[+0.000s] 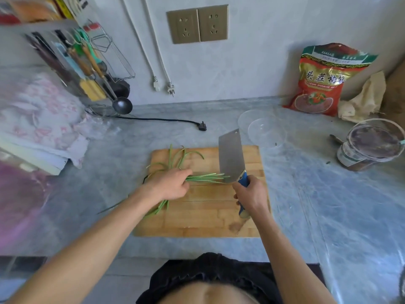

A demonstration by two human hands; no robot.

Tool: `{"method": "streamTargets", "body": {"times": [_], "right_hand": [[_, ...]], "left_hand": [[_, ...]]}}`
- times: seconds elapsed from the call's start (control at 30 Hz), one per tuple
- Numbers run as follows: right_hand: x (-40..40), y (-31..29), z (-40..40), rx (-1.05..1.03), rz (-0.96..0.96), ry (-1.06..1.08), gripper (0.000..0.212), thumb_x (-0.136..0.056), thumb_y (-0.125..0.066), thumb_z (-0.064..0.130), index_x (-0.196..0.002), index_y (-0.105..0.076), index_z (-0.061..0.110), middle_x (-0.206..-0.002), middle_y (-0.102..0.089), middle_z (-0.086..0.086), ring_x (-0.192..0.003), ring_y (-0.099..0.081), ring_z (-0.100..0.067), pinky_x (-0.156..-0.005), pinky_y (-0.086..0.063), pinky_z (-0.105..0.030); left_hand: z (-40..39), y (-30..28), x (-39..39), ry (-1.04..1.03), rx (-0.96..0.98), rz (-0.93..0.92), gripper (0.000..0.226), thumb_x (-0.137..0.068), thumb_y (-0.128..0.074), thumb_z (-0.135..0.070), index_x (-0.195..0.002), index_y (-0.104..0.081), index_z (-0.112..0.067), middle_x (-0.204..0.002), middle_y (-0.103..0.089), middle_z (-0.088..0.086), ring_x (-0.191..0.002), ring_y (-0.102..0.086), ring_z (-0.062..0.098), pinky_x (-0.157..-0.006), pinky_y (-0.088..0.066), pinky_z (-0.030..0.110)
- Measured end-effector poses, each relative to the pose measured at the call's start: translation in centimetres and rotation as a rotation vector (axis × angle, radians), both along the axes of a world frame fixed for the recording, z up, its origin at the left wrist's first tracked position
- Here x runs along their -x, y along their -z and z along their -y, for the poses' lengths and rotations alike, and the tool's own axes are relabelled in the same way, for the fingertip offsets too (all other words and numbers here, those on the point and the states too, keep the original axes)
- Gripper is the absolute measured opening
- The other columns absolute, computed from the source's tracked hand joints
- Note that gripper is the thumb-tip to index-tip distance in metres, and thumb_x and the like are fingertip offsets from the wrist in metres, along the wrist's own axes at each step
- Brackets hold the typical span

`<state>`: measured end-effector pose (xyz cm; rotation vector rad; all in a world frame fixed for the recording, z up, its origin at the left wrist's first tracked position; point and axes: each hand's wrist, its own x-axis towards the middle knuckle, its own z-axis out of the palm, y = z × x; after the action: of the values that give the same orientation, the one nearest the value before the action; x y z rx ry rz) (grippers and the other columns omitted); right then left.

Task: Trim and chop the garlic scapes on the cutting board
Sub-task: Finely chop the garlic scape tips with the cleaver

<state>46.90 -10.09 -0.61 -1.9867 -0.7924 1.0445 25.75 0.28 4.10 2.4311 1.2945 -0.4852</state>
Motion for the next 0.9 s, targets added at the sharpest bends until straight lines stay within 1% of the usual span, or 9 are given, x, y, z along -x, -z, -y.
{"method": "streamTargets", "body": {"times": [0.1, 0.23, 0.3, 0.4, 0.57, 0.67, 0.7, 0.8, 0.9], "right_hand": [[-0.8, -0.1, 0.6, -0.016, 0.027, 0.011, 0.009, -0.086, -0.058, 0.016, -0.091, -0.057, 0.009, -0.076, -0.067, -0.01, -0.059, -0.068, -0.018, -0.046, -0.053, -0.029], [-2.5, -0.1, 1.9, -0.045, 0.15, 0.047, 0.006, -0.082, -0.055, 0.009, -0.08, -0.05, 0.011, -0.076, -0.061, -0.01, -0.061, -0.068, -0.025, -0.048, -0.049, -0.035], [-3.0, 0.1, 2.3, -0.038, 0.238, 0.023, 0.01, -0.08, -0.053, 0.008, -0.075, -0.045, 0.011, -0.074, -0.053, -0.01, -0.06, -0.059, -0.028, -0.048, -0.04, -0.032], [-3.1, 0.2, 2.9, -0.033, 0.373, -0.074, 0.011, -0.082, -0.052, 0.005, -0.077, -0.044, 0.009, -0.073, -0.045, -0.005, -0.057, -0.04, -0.019, -0.048, -0.03, -0.028], [-2.0, 0.2, 3.5, -0.038, 0.494, -0.164, 0.013, -0.081, -0.051, 0.002, -0.079, -0.042, 0.012, -0.069, -0.042, 0.001, -0.055, -0.038, -0.017, -0.048, -0.025, -0.028], [-1.2, 0.3, 3.4, -0.016, 0.508, -0.2, 0.011, -0.082, -0.049, 0.003, -0.082, -0.042, 0.012, -0.069, -0.043, 0.0, -0.056, -0.04, -0.024, -0.048, -0.028, -0.029], [-0.9, 0.2, 3.4, -0.013, 0.51, -0.211, 0.011, -0.082, -0.048, 0.003, -0.081, -0.042, 0.012, -0.069, -0.043, -0.001, -0.057, -0.04, -0.025, -0.048, -0.028, -0.029], [0.3, 0.1, 3.2, -0.01, 0.493, -0.25, 0.012, -0.081, -0.049, 0.003, -0.081, -0.041, 0.011, -0.067, -0.041, 0.0, -0.056, -0.037, -0.024, -0.046, -0.026, -0.03], [1.2, 0.0, 3.2, -0.022, 0.458, -0.285, 0.009, -0.081, -0.051, 0.002, -0.081, -0.044, 0.007, -0.064, -0.04, 0.001, -0.054, -0.035, -0.021, -0.047, -0.027, -0.032]], "left_hand": [[1.2, 4.1, -0.3, -0.088, -0.004, 0.23, 0.054, -0.096, -0.055, -0.024, -0.147, -0.038, -0.019, -0.146, -0.044, 0.007, -0.129, -0.049, 0.025, -0.098, -0.045, 0.033], [1.8, 6.6, -1.3, -0.061, -0.15, 0.382, 0.046, -0.096, -0.059, -0.028, -0.141, -0.051, -0.017, -0.136, -0.052, 0.001, -0.123, -0.052, 0.02, -0.091, -0.047, 0.032], [1.8, 7.2, -1.6, -0.03, -0.166, 0.411, 0.04, -0.096, -0.061, -0.028, -0.134, -0.059, -0.016, -0.131, -0.057, 0.001, -0.116, -0.057, 0.022, -0.089, -0.051, 0.036], [1.7, 8.3, -2.1, -0.028, -0.183, 0.456, 0.033, -0.095, -0.063, -0.025, -0.127, -0.065, -0.014, -0.125, -0.06, 0.003, -0.109, -0.06, 0.023, -0.079, -0.054, 0.038], [2.5, 9.7, -2.5, -0.031, -0.237, 0.612, 0.023, -0.089, -0.07, -0.016, -0.112, -0.073, -0.011, -0.107, -0.064, -0.001, -0.078, -0.063, 0.02, -0.059, -0.054, 0.036], [3.1, 10.4, -1.7, 0.007, -0.259, 0.643, 0.031, -0.086, -0.075, -0.02, -0.116, -0.071, -0.011, -0.111, -0.064, -0.001, -0.058, -0.048, 0.009, -0.054, -0.047, 0.026], [3.2, 10.7, -1.4, 0.009, -0.259, 0.634, 0.033, -0.086, -0.074, -0.02, -0.117, -0.071, -0.011, -0.113, -0.063, -0.001, -0.061, -0.051, 0.011, -0.057, -0.048, 0.026], [3.0, 11.1, -1.6, -0.081, -0.25, 0.629, 0.035, -0.089, -0.071, -0.018, -0.122, -0.067, -0.011, -0.115, -0.063, 0.003, -0.093, -0.063, 0.024, -0.073, -0.056, 0.037], [3.0, 11.0, -3.0, -0.12, -0.206, 0.652, 0.029, -0.089, -0.07, -0.013, -0.117, -0.068, -0.009, -0.11, -0.063, 0.005, -0.098, -0.061, 0.027, -0.078, -0.054, 0.04]]}}
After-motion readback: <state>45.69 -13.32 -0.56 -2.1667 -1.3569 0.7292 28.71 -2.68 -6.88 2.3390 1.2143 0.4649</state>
